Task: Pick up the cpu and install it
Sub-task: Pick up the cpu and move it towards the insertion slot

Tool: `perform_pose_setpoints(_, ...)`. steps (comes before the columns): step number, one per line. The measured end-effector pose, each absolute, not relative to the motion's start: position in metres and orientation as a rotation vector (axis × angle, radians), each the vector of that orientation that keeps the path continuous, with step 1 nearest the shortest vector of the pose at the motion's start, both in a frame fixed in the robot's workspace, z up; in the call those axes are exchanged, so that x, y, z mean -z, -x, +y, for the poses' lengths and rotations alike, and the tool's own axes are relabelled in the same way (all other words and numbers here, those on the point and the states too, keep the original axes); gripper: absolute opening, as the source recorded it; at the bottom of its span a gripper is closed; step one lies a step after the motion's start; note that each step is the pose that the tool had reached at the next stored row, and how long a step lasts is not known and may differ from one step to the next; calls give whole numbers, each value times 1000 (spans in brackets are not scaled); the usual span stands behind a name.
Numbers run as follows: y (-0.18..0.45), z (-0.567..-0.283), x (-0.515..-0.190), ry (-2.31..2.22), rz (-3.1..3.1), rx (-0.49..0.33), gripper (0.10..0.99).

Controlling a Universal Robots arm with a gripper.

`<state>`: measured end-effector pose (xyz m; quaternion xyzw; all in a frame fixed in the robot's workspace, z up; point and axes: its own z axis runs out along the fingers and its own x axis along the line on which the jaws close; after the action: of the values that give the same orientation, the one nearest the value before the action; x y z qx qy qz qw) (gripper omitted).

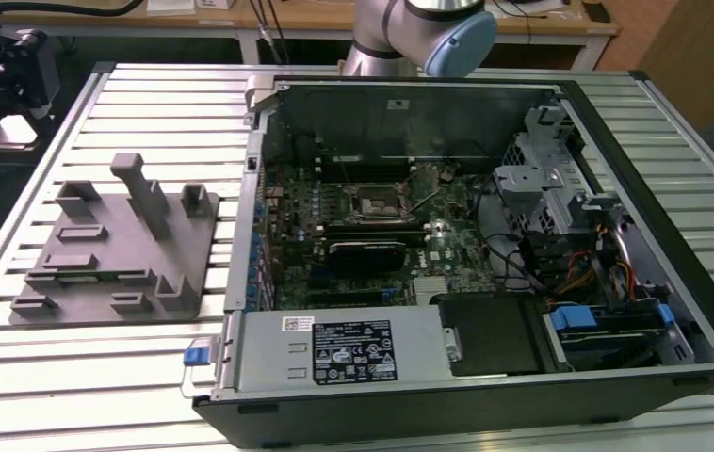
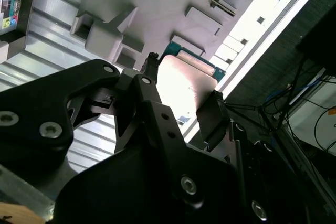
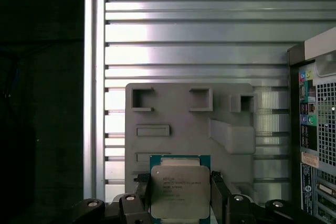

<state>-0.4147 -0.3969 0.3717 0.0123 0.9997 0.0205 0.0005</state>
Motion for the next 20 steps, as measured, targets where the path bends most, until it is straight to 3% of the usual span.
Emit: perform_pose_setpoints(20, 406, -397, -372, -39, 3140, -64, 541)
